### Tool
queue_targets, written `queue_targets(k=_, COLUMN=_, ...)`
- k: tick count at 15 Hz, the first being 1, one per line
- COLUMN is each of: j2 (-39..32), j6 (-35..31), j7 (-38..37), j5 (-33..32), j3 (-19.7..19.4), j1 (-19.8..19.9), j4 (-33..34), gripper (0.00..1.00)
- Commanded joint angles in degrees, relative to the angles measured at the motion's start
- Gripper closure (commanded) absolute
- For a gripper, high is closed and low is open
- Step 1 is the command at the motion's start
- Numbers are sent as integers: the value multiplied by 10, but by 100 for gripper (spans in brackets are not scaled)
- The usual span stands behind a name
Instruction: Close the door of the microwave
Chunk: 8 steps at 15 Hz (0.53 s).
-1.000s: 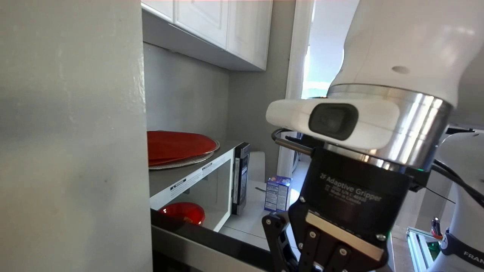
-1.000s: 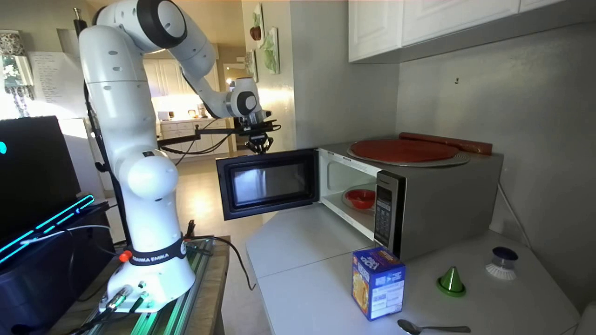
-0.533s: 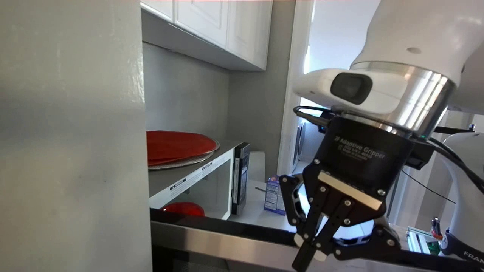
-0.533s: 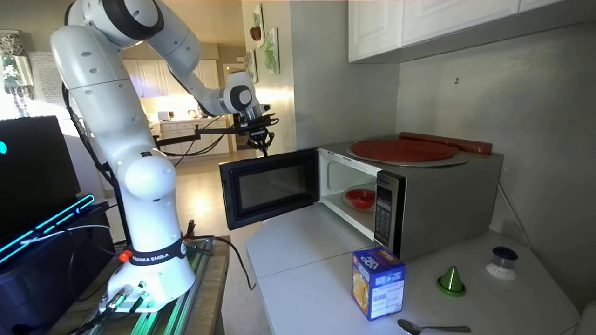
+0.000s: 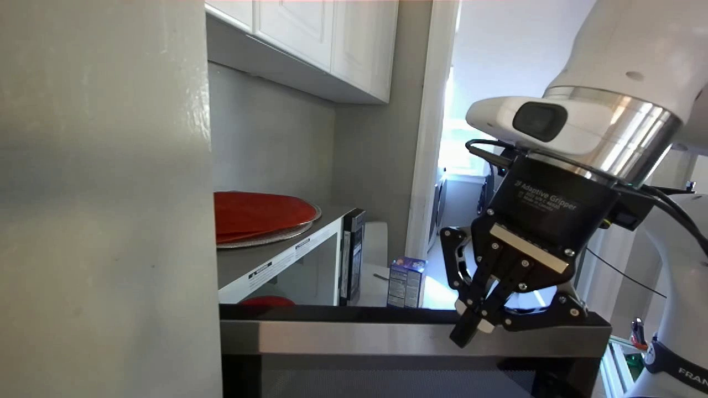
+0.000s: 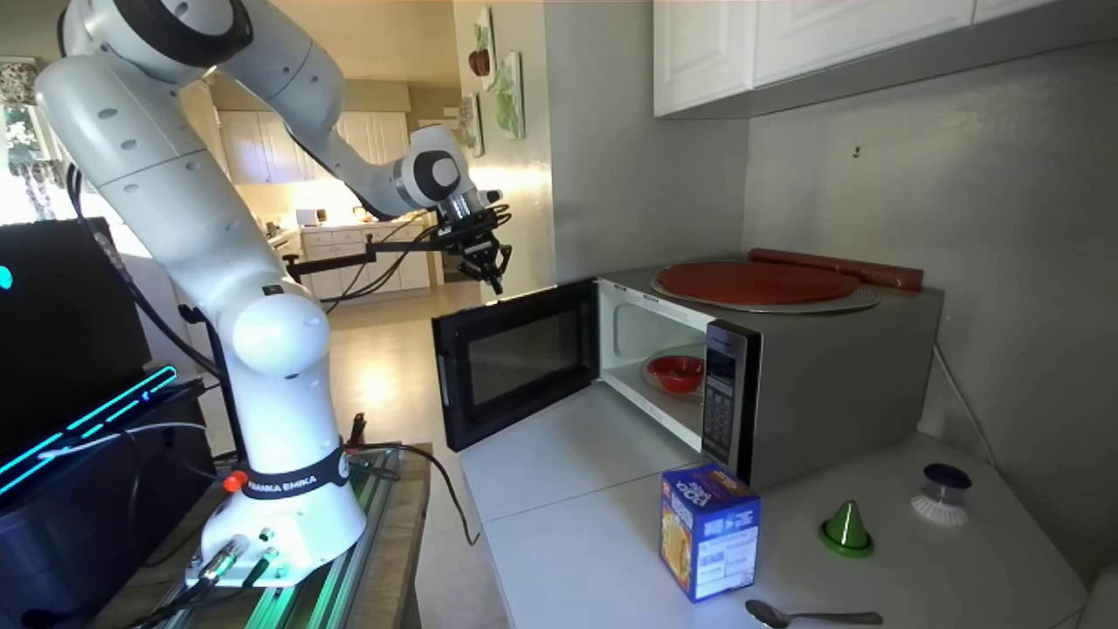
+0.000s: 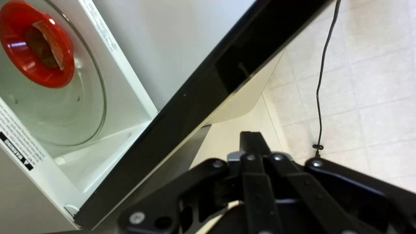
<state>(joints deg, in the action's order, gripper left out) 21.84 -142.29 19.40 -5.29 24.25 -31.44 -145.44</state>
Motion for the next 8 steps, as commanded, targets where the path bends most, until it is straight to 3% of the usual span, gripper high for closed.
queue_targets(k=1, j2=24, j6=44, j7=-55, j5=-4, j3=1, j1=5, j4=-16, gripper=100)
queue_targets(k=8, j2=10, j6=67, j7=-199, j5=-3, j3=4, j1=56, j4=-9, gripper=100)
